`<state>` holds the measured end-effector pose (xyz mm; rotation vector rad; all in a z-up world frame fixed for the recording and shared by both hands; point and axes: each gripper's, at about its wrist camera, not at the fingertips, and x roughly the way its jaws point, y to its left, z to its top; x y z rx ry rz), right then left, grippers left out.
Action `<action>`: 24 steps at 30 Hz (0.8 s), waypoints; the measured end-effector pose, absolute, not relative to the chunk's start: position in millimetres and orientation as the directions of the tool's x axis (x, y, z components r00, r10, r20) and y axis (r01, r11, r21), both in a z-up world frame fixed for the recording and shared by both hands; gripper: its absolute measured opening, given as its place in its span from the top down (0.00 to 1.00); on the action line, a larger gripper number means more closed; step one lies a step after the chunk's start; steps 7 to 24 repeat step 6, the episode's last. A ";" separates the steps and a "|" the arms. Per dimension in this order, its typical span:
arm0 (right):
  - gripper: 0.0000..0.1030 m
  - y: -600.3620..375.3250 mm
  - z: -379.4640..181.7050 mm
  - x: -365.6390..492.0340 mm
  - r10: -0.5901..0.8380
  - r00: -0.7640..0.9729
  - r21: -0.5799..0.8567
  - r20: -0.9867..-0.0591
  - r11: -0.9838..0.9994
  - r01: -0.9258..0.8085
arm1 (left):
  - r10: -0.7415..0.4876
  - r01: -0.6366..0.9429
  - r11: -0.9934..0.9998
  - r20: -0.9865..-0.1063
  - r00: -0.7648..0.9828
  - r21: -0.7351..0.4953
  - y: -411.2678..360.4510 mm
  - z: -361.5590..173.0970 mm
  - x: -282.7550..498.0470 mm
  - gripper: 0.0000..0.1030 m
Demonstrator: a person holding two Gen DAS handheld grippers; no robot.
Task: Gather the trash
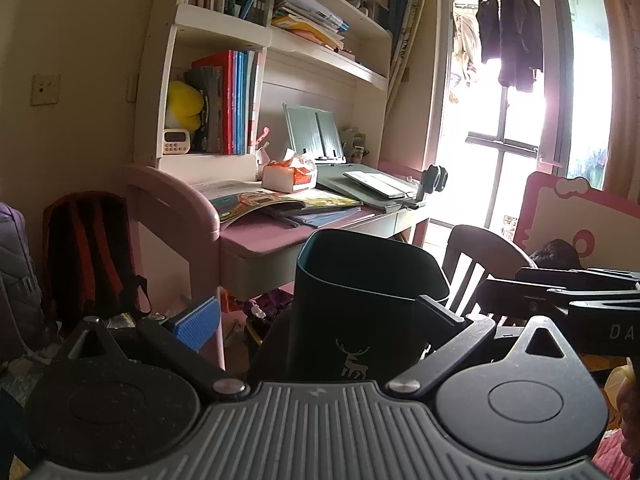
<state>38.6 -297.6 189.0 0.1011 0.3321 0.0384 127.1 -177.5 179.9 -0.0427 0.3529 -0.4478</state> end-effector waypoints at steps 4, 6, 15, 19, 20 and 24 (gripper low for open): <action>0.34 -291.8 187.5 45.0 0.061 0.940 0.103 -0.336 0.994 -0.028 | -0.425 0.400 0.905 -0.329 0.843 -0.143 -167.8 176.4 131.4 0.00; 0.34 -287.3 186.5 49.9 0.064 0.937 0.102 -0.345 0.994 -0.030 | -0.419 0.391 0.908 -0.334 0.844 -0.153 -160.3 173.3 134.4 0.00; 0.34 -287.3 186.5 49.9 0.064 0.937 0.102 -0.345 0.994 -0.030 | -0.419 0.391 0.908 -0.334 0.844 -0.153 -160.3 173.3 134.4 0.00; 0.34 -287.3 186.5 49.9 0.064 0.937 0.102 -0.345 0.994 -0.030 | -0.419 0.391 0.908 -0.334 0.844 -0.153 -160.3 173.3 134.4 0.00; 0.34 -287.3 186.5 49.9 0.064 0.937 0.102 -0.345 0.994 -0.030 | -0.419 0.391 0.908 -0.334 0.844 -0.153 -160.3 173.3 134.4 0.00; 0.34 -287.3 186.5 49.9 0.064 0.937 0.102 -0.345 0.994 -0.030 | -0.419 0.391 0.908 -0.334 0.844 -0.153 -160.3 173.3 134.4 0.00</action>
